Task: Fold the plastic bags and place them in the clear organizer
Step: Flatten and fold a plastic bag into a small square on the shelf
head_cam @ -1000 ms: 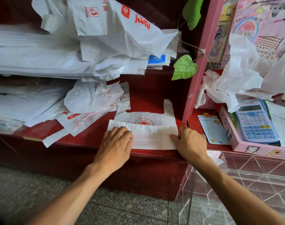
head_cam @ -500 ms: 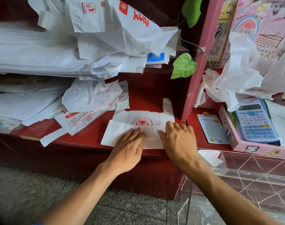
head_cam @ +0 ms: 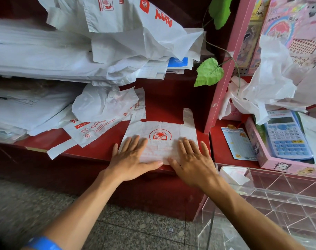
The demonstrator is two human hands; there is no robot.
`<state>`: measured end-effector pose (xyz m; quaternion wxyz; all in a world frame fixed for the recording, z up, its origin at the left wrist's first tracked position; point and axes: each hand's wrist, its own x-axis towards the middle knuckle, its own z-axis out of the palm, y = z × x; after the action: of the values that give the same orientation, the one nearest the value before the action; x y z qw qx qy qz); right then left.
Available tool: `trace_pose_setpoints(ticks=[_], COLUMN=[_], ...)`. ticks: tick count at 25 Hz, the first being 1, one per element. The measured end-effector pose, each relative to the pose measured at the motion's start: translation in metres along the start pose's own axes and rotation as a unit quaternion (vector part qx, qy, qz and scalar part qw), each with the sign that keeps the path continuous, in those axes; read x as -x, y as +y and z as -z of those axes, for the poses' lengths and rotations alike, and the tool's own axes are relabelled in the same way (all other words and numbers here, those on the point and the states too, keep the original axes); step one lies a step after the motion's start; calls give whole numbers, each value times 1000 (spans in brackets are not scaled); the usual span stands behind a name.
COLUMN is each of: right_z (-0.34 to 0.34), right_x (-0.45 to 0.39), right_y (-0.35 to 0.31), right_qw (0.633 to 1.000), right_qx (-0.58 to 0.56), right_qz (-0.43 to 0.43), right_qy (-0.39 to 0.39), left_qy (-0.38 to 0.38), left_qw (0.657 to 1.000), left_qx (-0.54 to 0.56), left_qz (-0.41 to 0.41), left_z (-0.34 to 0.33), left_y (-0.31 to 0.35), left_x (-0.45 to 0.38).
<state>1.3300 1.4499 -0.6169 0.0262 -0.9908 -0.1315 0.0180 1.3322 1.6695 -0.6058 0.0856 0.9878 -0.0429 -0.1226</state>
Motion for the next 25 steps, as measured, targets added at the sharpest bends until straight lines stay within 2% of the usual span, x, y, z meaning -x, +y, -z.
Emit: trace_pose_setpoints(ticks=[3,7,12,15,18,22,25], right_z=[3,7,8,3,0,10,13], right_x=[4,17,29,31,34,41,37], right_y=[10,13,25,32,37,44,51], right_qw=[1000,999,997,996,983,982,983], right_qx=[13,28,63,37,33,-18,-86], right_qz=[-15,-8,32,60,78,73,48], right_qy=[-24,-22,-21,59,161,170,157], left_qy=[3,31,99,165,194,227,226], left_qw=[1000,996,986,972,958,940,938], left_qx=[-1,-45,31,86,125,191,225], left_qz=[-8,-77,-132,-146,-168,-167,-135], left_z=[2,7,0,-7,-10,-9,-7], left_y=[-9,-42,-70,-76,-80,-80,-78], left_x=[2,15,20,16,14,20,22])
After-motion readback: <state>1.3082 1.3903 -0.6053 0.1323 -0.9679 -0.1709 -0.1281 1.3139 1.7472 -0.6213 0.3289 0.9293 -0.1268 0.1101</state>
